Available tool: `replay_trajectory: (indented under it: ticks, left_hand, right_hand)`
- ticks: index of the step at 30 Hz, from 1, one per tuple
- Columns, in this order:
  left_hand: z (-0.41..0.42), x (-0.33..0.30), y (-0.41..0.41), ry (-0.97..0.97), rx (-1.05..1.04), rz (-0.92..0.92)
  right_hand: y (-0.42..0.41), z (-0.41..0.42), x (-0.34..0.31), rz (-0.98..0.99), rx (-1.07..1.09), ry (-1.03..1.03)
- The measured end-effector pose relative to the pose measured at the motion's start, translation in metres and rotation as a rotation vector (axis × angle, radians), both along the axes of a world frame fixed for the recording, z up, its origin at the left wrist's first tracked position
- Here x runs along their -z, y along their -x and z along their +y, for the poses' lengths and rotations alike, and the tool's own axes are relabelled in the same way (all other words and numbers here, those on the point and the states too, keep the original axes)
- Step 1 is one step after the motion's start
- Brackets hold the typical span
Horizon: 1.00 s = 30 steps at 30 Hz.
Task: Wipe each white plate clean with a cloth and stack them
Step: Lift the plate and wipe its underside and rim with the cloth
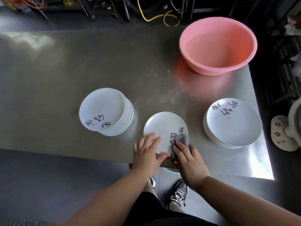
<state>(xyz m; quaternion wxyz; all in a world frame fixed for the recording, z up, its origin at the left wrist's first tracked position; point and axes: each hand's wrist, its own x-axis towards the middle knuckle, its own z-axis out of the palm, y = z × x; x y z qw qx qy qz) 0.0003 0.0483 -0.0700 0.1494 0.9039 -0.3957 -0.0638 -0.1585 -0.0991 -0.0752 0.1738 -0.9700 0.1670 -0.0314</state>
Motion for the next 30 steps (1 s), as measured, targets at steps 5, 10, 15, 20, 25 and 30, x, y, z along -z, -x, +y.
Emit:
replay_trajectory:
  ticks: [5, 10, 15, 20, 25, 30]
  left_hand:
    - [-0.001, -0.009, -0.001, -0.067, 0.045, 0.024]
    - [-0.002, -0.034, -0.017, -0.196, 0.106, -0.027]
    - [-0.020, -0.055, -0.040, -0.462, -0.109, 0.130]
    - [-0.036, -0.061, -0.062, -0.495, -0.128, 0.361]
    - [-0.047, -0.075, -0.079, -0.457, -0.159, 0.491]
    - [-0.053, -0.121, -0.080, -0.127, -0.260, 0.675]
  right_hand:
    - [-0.012, -0.014, -0.034, -0.172, 0.005, -0.118]
    - [-0.043, -0.040, -0.076, 0.327, 0.300, -0.229]
    - [-0.077, -0.060, -0.083, 0.633, 0.413, -0.196]
    - [-0.096, -0.070, -0.086, 0.779, 0.237, -0.246]
    - [-0.110, -0.071, -0.105, 0.830, 0.256, -0.316]
    - [-0.101, -0.083, -0.128, 0.303, 0.647, -0.709]
